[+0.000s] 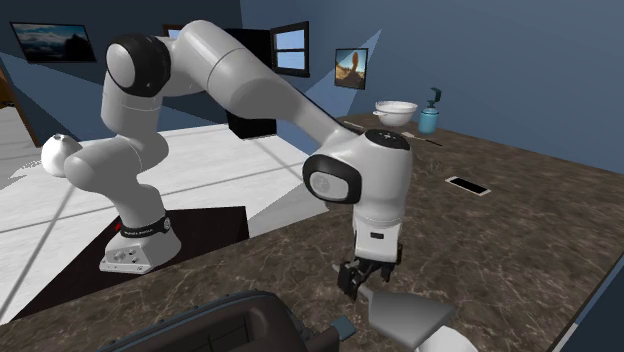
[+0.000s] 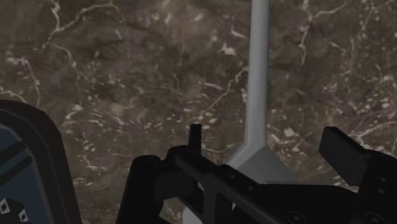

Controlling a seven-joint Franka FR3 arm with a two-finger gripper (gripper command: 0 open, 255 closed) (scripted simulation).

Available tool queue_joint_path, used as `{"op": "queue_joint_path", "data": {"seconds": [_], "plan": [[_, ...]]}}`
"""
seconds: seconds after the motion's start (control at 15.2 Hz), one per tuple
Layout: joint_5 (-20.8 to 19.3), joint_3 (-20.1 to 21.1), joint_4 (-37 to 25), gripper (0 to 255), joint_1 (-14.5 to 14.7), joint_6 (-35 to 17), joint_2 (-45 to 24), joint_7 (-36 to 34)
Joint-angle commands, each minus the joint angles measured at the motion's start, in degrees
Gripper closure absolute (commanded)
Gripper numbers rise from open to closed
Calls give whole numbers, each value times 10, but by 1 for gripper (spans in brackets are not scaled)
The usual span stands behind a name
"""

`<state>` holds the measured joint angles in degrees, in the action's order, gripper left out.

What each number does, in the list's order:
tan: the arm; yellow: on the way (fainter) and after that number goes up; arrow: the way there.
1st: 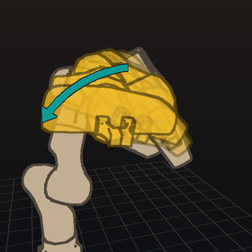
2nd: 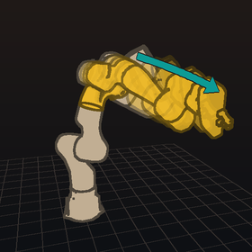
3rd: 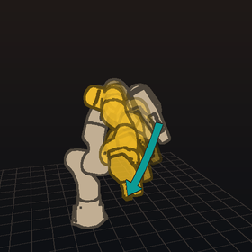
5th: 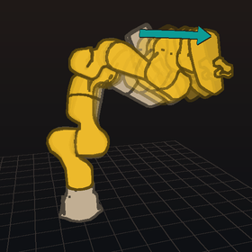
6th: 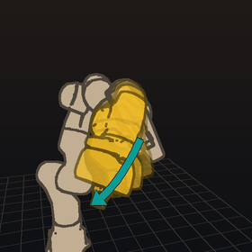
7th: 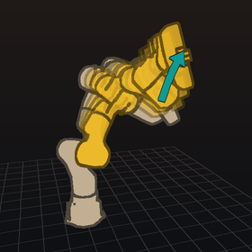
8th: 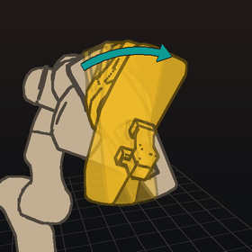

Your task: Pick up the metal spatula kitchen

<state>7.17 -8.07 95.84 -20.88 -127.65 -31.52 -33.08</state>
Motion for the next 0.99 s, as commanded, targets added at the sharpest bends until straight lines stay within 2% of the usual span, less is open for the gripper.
{"op": "queue_joint_path", "data": {"seconds": [0.0, 0.07, 0.13, 0.73, 0.92], "plan": [[1, 1, 4, 0, 0, -10, -5, 0], [1, 1, 4, 0, 0, -9, -5, 0], [1, 1, 2, 255, 0, -9, -6, 1], [1, 1, 4, 255, 0, -9, -5, 0], [-1, -1, 0, 255, 1, 8, 7, -2]]}}
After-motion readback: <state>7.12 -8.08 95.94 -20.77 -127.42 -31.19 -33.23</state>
